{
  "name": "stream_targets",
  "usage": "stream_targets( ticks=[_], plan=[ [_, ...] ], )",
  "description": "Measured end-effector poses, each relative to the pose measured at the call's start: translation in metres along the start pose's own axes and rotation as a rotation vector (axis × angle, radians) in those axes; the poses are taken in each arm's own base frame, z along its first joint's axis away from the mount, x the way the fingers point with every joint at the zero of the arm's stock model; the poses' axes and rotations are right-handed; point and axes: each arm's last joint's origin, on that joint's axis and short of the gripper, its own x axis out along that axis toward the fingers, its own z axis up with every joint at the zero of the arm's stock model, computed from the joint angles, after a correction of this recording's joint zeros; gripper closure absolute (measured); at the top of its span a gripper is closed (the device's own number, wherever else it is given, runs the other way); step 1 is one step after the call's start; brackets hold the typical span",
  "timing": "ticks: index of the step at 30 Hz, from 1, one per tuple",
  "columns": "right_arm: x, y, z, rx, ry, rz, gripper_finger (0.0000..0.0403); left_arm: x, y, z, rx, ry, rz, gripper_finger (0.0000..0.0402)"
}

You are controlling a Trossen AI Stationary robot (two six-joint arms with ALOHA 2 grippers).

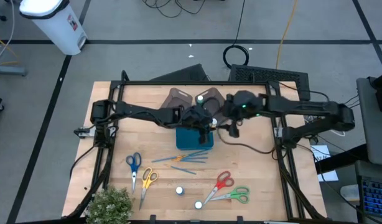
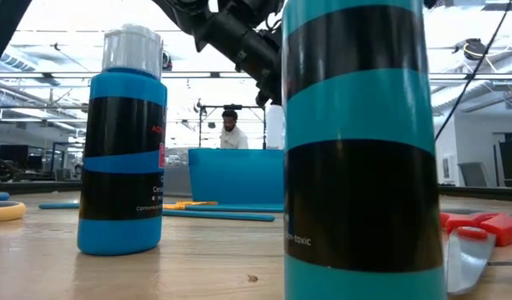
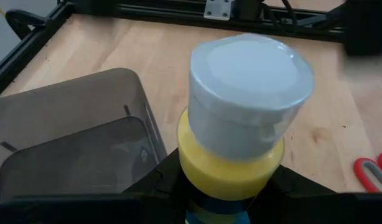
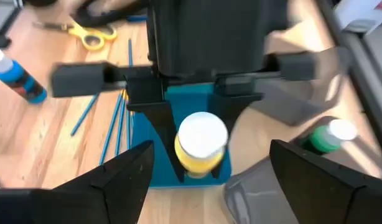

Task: Pick & Place Paint Supplies
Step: Put the yellow paint bottle into the right black bin

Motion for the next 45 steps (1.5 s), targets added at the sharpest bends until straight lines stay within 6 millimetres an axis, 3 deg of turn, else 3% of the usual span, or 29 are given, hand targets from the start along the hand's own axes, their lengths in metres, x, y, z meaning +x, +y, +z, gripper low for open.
stream_targets(
  ticks=[4, 11, 27, 31, 39, 45],
  plan=[
    [0.016, 0.000, -0.002, 0.015, 0.034, 0.009, 0.0101, 0.000, -0.001, -0.001, 0.001, 0.006, -0.003, 0.0282],
    [0.020, -0.001, -0.002, 0.052, 0.033, 0.009, 0.0131, 0.000, -0.002, -0.001, 0.002, 0.013, -0.002, 0.0282],
    [0.020, -0.001, -0.001, 0.060, 0.026, 0.013, 0.0299, 0.000, -0.001, -0.002, -0.001, 0.018, 0.005, 0.0281],
    [0.020, -0.001, -0.001, 0.059, 0.026, 0.013, 0.0303, -0.001, -0.001, -0.001, -0.019, 0.016, 0.007, 0.0265],
    [0.006, -0.001, 0.000, 0.059, 0.002, -0.005, 0.0303, -0.034, 0.002, 0.018, -0.006, -0.011, 0.012, 0.0201],
    [-0.014, -0.006, 0.002, 0.065, -0.039, -0.111, 0.0303, -0.067, 0.000, 0.030, -0.005, -0.006, 0.008, 0.0177]
  ],
)
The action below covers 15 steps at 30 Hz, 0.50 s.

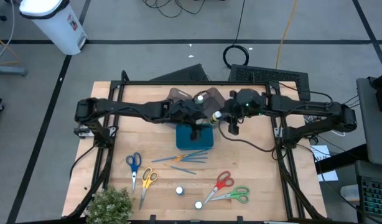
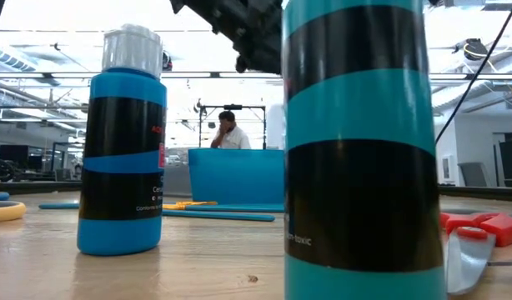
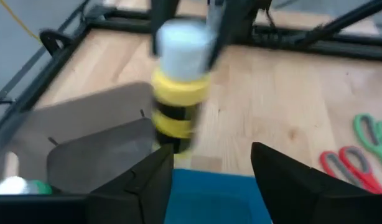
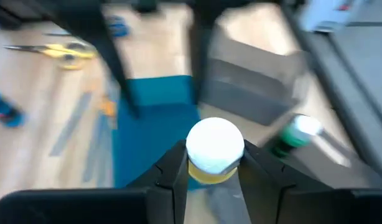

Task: Pick & Place Paint Supplies
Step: Put the yellow paint bottle into the right black bin

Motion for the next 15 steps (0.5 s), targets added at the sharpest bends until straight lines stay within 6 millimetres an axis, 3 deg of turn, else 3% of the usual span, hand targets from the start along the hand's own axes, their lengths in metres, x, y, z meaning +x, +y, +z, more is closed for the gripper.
stream_targets(
  ticks=[6, 15],
  plan=[
    [-0.007, -0.028, 0.000, 0.040, -0.025, -0.138, 0.0303, -0.028, -0.008, 0.011, 0.024, -0.038, -0.021, 0.0176],
    [0.007, -0.085, -0.015, 0.151, 0.016, -0.204, 0.0303, -0.062, -0.015, 0.012, 0.124, -0.149, -0.040, 0.0176]
  ],
)
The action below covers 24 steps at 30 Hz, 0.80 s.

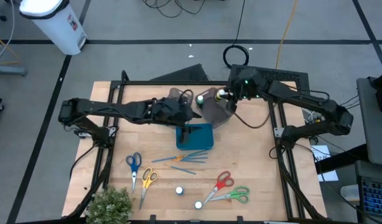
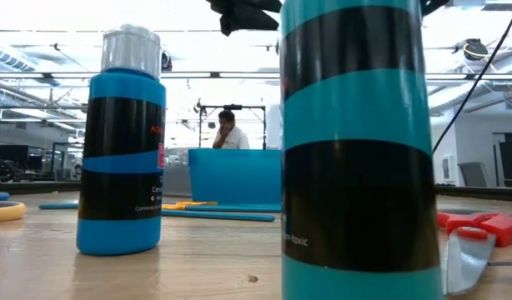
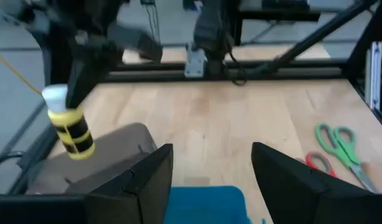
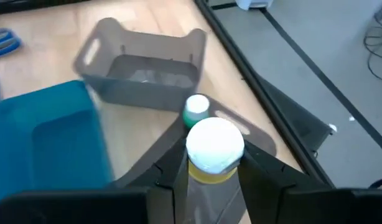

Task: Pick & Place Paint Supplies
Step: Put the yellow paint bottle into the right black bin

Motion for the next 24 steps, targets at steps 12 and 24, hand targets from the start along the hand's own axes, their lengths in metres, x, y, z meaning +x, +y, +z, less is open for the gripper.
stream_targets(
  ticks=[12, 24],
  plan=[
    [0.056, -0.023, -0.016, -0.003, 0.087, -0.011, 0.0303, -0.029, 0.034, -0.041, -0.120, -0.162, 0.136, 0.0176],
    [0.102, -0.043, -0.038, 0.042, 0.148, -0.040, 0.0303, -0.028, 0.034, -0.046, -0.149, -0.137, 0.115, 0.0176]
  ],
)
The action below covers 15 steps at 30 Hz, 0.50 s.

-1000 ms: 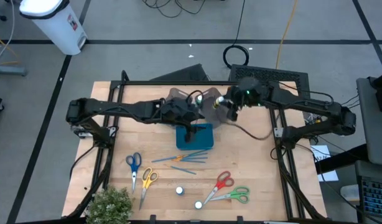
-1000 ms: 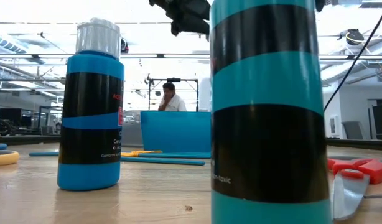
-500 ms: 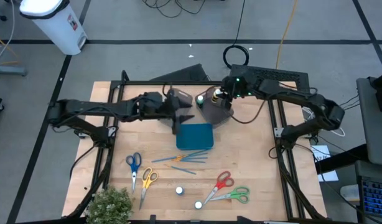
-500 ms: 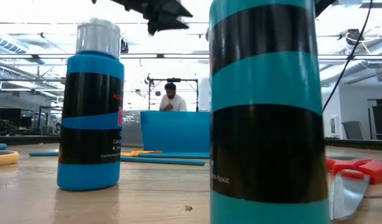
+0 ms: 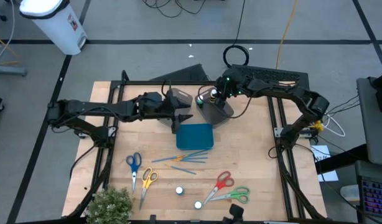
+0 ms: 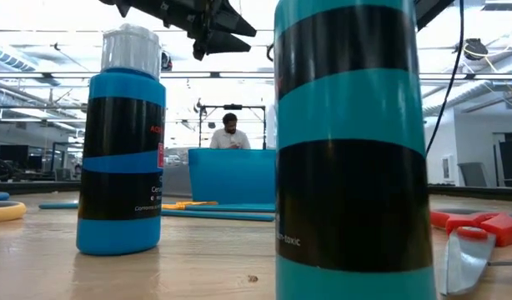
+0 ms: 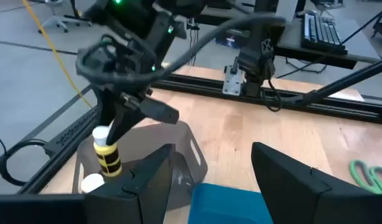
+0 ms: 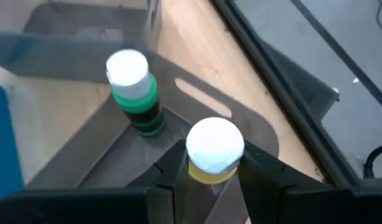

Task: Pick & Place Paint Supplies
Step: Put the yellow paint bottle into the right black bin

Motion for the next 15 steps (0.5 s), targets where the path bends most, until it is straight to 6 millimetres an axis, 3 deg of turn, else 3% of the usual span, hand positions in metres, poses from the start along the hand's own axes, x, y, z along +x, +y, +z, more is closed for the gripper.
stream_targets(
  ticks=[12, 15],
  plan=[
    [0.020, -0.002, -0.007, -0.003, 0.030, 0.006, 0.0301, 0.000, -0.005, 0.001, 0.004, -0.009, -0.016, 0.0176],
    [0.020, -0.002, -0.008, -0.004, 0.032, 0.006, 0.0269, 0.000, -0.005, 0.001, 0.002, -0.010, -0.015, 0.0176]
  ],
)
